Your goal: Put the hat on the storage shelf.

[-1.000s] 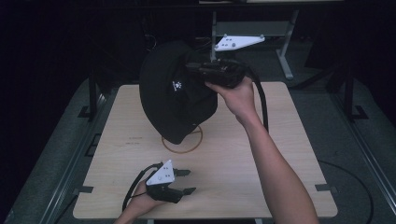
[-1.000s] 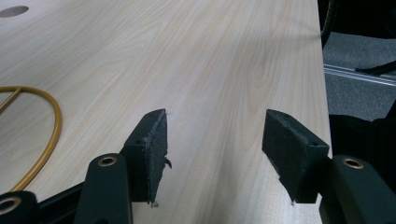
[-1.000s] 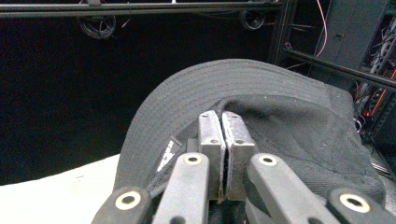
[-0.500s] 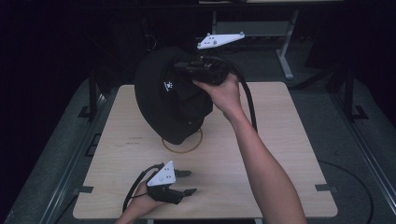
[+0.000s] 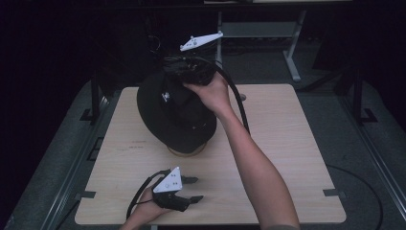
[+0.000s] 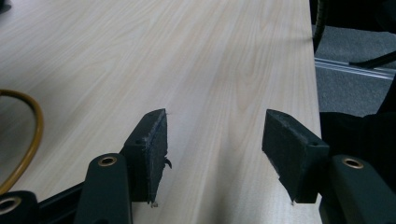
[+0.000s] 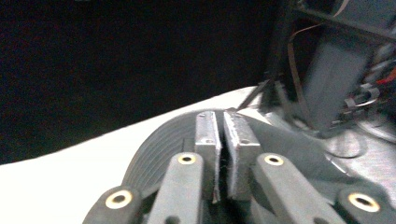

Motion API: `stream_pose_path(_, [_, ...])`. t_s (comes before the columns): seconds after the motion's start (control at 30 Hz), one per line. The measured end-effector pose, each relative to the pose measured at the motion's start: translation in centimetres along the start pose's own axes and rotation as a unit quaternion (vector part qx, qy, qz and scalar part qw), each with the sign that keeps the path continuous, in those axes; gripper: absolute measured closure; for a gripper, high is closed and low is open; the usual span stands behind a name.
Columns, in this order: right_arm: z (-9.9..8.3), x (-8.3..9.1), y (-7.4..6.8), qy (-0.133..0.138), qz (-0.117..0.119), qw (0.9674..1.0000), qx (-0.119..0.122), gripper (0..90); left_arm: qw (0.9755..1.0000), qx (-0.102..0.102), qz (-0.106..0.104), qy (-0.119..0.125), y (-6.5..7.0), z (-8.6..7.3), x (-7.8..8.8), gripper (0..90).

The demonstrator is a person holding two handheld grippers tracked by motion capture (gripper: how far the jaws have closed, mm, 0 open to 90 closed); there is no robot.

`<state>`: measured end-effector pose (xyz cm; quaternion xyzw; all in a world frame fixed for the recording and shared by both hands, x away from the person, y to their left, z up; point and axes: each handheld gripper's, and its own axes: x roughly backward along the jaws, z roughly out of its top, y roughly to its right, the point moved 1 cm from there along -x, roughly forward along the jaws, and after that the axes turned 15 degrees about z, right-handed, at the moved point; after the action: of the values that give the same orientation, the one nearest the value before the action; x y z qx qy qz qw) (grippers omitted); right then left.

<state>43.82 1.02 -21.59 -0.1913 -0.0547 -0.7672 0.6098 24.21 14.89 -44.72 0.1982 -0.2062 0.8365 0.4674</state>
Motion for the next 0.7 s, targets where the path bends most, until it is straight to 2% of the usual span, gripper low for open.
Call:
stream_pose_path(0.03, [-0.1, -0.2, 0.1, 0.000, 0.010, 0.9999, -0.007, 80.7, 1.0000, -0.004, 0.000, -0.001, 0.1, 0.0, 0.0, 39.9])
stream_pose_path(0.1, [-0.4, -0.3, 0.2, -0.001, 0.015, 0.9998, -0.012, 73.2, 0.9999, -0.013, -0.002, -0.002, 0.4, 0.0, -0.1, 39.9])
stream_pose_path(0.2, [-0.9, 0.3, -0.1, -0.001, 0.023, 0.9996, -0.017, 68.5, 0.9998, -0.021, -0.003, -0.004, 0.7, 0.1, -0.1, 39.9])
stream_pose_path(0.53, [-2.4, 3.3, -0.3, 0.021, 0.025, 0.9992, -0.025, 55.3, 0.9999, -0.012, -0.002, -0.001, 0.6, 0.0, -0.1, 39.4])
stream_pose_path(0.7, [-3.3, 4.4, -0.4, 0.027, 0.020, 0.9991, -0.025, 51.8, 1.0000, -0.001, 0.001, 0.007, 0.5, 0.0, 0.1, 39.2])
